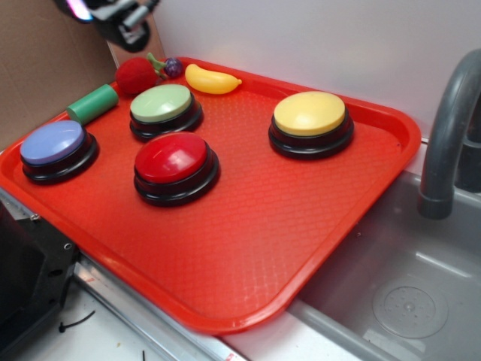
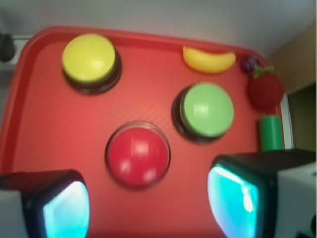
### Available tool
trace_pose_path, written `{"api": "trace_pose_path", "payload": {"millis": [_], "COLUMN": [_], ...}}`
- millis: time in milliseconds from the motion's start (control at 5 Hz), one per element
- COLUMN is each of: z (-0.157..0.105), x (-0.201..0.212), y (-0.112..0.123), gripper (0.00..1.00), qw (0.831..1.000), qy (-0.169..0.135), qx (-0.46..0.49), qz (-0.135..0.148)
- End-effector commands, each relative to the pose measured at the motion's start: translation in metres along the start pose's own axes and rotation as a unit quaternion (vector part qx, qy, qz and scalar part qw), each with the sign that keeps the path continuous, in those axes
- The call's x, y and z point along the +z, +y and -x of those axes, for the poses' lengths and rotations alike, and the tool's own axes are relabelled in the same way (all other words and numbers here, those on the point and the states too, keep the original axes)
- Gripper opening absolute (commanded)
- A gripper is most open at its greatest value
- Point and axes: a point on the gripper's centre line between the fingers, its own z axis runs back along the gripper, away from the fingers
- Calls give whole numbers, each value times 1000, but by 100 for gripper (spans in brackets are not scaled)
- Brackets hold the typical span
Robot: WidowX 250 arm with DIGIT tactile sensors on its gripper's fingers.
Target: Push the yellow button.
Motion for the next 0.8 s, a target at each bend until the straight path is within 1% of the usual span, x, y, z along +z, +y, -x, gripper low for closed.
{"api": "trace_pose_path", "payload": {"millis": [0, 200, 400, 600], "z": [-12, -53, -97, -119], "x": [13, -36, -66, -103], "y": [-1, -34, -64, -83], "gripper": [100, 100, 100, 100], "qw": [1000, 997, 993, 990], "qy": [-31, -51, -73, -59], "qx": [0, -51, -85, -124], "qz": [3, 25, 27, 25]}}
